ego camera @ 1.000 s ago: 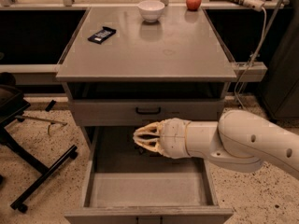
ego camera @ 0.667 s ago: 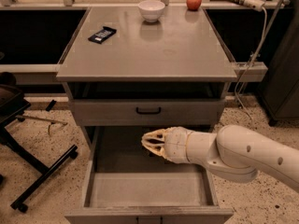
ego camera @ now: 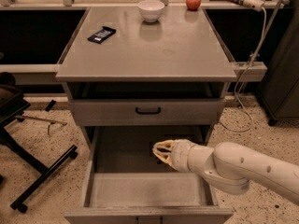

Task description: Place rxbar chocolate into middle drawer

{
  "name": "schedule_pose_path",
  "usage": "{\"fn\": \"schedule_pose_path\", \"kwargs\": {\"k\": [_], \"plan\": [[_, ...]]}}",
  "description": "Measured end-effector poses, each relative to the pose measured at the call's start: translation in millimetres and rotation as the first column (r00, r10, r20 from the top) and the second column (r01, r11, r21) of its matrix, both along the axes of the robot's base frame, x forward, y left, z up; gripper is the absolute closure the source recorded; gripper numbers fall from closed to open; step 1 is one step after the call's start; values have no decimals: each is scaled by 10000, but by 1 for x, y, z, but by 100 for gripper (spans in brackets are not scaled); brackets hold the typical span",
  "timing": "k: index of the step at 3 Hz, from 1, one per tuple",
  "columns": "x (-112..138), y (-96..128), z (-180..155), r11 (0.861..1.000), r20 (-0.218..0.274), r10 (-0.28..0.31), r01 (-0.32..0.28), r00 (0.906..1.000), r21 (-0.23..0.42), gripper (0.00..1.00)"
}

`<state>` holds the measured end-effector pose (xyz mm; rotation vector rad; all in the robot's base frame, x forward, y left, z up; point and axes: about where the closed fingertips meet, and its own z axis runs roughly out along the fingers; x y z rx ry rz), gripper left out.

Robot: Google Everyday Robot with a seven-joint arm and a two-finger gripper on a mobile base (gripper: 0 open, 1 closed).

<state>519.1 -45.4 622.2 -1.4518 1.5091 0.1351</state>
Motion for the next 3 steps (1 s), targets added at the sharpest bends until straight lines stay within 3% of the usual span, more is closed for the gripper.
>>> {"fn": "schedule_pose_path", "kwargs": {"k": [1,2,3], "plan": [[-2,3,-49,9981,-1187,345,-404,9923,-472,100],[-2,3,-49,9981,-1187,346,-404,9923,-472,100],[-3,2,-75,9995,-1338,254,-279,9907,-172,100]]}}
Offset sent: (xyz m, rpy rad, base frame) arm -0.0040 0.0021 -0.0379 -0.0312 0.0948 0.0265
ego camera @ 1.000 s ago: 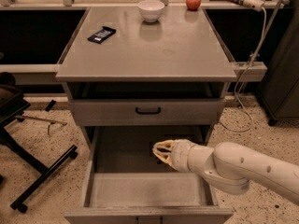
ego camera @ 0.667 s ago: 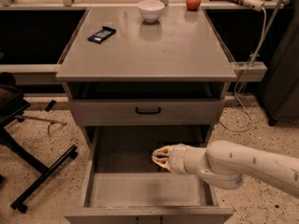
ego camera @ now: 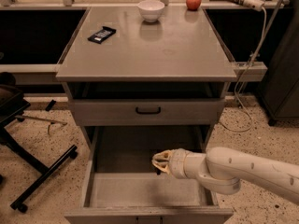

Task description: Place rxbar chocolate into middle drawer

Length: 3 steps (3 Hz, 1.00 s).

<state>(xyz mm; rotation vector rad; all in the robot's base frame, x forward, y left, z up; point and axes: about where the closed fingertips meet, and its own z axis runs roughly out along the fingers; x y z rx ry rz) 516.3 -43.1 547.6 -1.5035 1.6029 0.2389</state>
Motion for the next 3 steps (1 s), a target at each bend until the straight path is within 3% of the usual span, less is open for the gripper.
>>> {"fn": "schedule_pose_path", "kwargs": {"k": [2,3], "plan": [[-7,-1,-127,9989,-1481,-236,294,9887,368,100],[-11,1,-135,9986,-1632,-234,308,9863,434,100]]}}
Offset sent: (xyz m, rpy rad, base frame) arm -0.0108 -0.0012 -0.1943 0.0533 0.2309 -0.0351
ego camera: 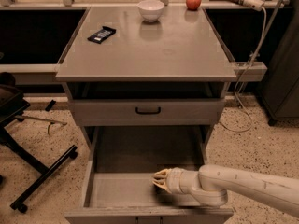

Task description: Place rxbar chocolate into middle drawer

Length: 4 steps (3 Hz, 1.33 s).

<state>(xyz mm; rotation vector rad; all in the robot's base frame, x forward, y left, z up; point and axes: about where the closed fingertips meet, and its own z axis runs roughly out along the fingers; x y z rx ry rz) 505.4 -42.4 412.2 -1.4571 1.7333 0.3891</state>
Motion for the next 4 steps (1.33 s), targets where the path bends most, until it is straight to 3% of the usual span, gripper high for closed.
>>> {"fn": "schedule_pose_path", "kwargs": {"k": [1,4], "plan": [[0,0,0,10000,0,0,0,10000,0,81],[0,0,0,10000,-1,2,-2,10000,1,12]]}}
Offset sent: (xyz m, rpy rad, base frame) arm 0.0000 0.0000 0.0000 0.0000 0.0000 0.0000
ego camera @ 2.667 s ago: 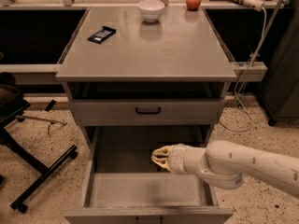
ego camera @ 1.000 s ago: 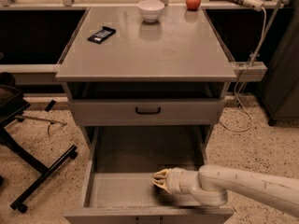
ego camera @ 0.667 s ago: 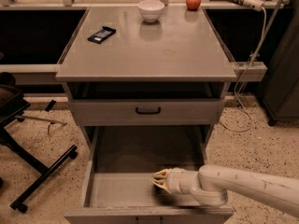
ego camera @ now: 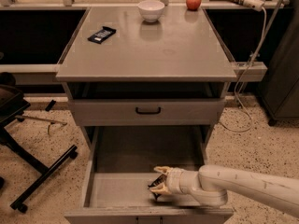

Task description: Place rxbar chocolate into middle drawer

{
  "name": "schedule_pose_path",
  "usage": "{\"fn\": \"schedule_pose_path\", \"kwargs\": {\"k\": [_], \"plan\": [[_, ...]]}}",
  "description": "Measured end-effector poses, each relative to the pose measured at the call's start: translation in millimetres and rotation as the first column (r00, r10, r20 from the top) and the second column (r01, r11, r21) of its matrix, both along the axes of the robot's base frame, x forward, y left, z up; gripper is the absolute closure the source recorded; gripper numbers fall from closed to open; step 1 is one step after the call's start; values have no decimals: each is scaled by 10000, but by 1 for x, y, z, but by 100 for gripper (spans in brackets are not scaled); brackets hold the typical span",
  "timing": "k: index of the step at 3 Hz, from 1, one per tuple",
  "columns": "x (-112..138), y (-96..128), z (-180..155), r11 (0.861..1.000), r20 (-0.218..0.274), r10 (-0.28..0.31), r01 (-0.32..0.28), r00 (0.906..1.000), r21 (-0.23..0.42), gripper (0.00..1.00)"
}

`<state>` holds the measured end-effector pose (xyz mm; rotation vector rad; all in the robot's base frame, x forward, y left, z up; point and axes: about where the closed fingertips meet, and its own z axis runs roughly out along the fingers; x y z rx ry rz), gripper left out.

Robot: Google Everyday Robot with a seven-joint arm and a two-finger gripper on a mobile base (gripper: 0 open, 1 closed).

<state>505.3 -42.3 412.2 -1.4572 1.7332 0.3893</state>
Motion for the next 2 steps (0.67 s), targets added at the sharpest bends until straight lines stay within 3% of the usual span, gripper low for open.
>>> {"fn": "schedule_pose_path", "kwargs": {"k": [1,2], "plan": [[0,0,0,10000,0,1,-1,10000,0,0],[0,0,0,10000,0,1,-1,10000,1,0]]}}
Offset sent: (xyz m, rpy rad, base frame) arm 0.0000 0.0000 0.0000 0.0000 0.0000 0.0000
